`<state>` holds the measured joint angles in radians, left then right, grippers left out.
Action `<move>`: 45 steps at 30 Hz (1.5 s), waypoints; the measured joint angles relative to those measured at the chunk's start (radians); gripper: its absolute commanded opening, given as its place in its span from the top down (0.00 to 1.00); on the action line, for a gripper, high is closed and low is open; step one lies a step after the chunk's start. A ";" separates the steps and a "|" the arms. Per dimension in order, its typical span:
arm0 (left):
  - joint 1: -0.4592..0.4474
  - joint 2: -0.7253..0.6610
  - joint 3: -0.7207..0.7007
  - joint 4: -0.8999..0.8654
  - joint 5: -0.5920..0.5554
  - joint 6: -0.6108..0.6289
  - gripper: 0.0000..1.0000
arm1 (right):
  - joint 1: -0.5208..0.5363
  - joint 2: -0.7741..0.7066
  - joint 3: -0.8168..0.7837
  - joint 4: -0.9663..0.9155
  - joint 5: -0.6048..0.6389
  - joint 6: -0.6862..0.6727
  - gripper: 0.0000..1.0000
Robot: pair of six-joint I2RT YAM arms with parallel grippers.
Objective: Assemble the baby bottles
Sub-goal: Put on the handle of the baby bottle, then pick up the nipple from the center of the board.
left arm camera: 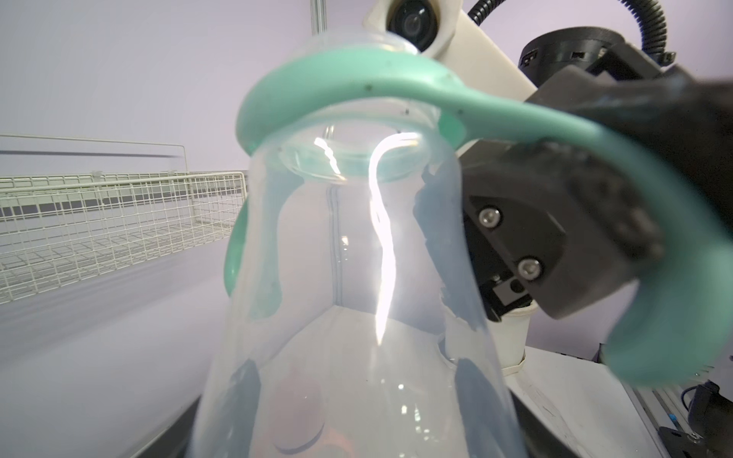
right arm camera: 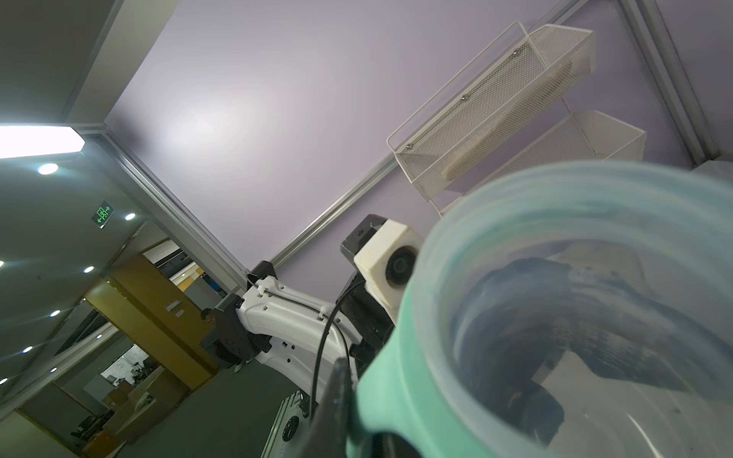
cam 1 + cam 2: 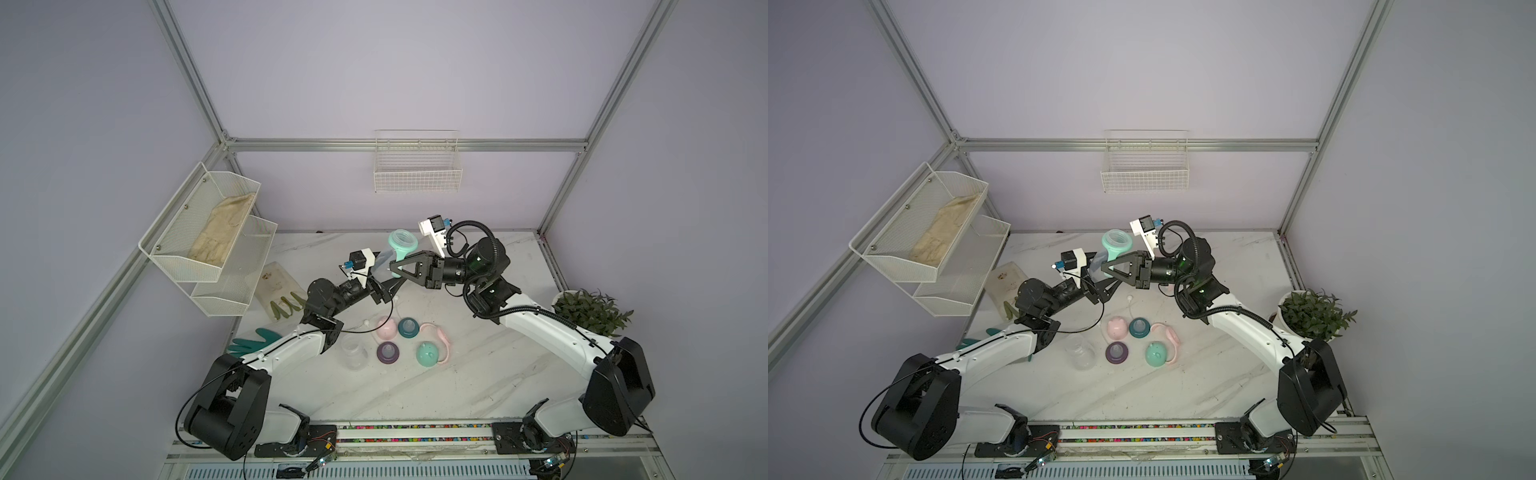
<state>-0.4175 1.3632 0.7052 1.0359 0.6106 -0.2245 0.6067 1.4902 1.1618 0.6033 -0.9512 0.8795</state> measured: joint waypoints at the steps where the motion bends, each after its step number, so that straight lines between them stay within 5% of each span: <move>1: 0.000 0.000 0.000 0.006 -0.005 -0.002 1.00 | 0.005 0.009 0.000 0.010 0.001 0.006 0.92; 8: 0.014 -0.015 0.002 0.050 -0.101 0.021 1.00 | 0.015 -0.007 0.049 -0.186 0.029 -0.075 0.40; 11: 0.023 -0.054 0.001 0.011 -0.166 0.062 1.00 | 0.018 -0.048 0.100 -0.357 0.063 -0.153 0.28; 17: 0.017 -0.205 0.001 -0.090 -0.280 0.151 1.00 | 0.020 -0.099 0.217 -0.738 0.215 -0.333 0.24; 26: 0.017 -0.430 0.001 -0.571 -0.534 0.336 1.00 | 0.023 -0.056 0.296 -1.185 0.688 -0.559 0.24; 35: 0.017 -0.575 0.000 -0.908 -0.598 0.410 1.00 | 0.043 0.079 0.136 -1.279 0.824 -0.669 0.20; 45: 0.017 -0.671 -0.044 -0.982 -0.561 0.401 1.00 | 0.124 0.167 0.032 -1.199 0.845 -0.748 0.12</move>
<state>-0.4007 0.6926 0.6613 0.0536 0.0498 0.1761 0.7303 1.6577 1.1942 -0.5953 -0.1059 0.1314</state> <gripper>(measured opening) 0.768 0.870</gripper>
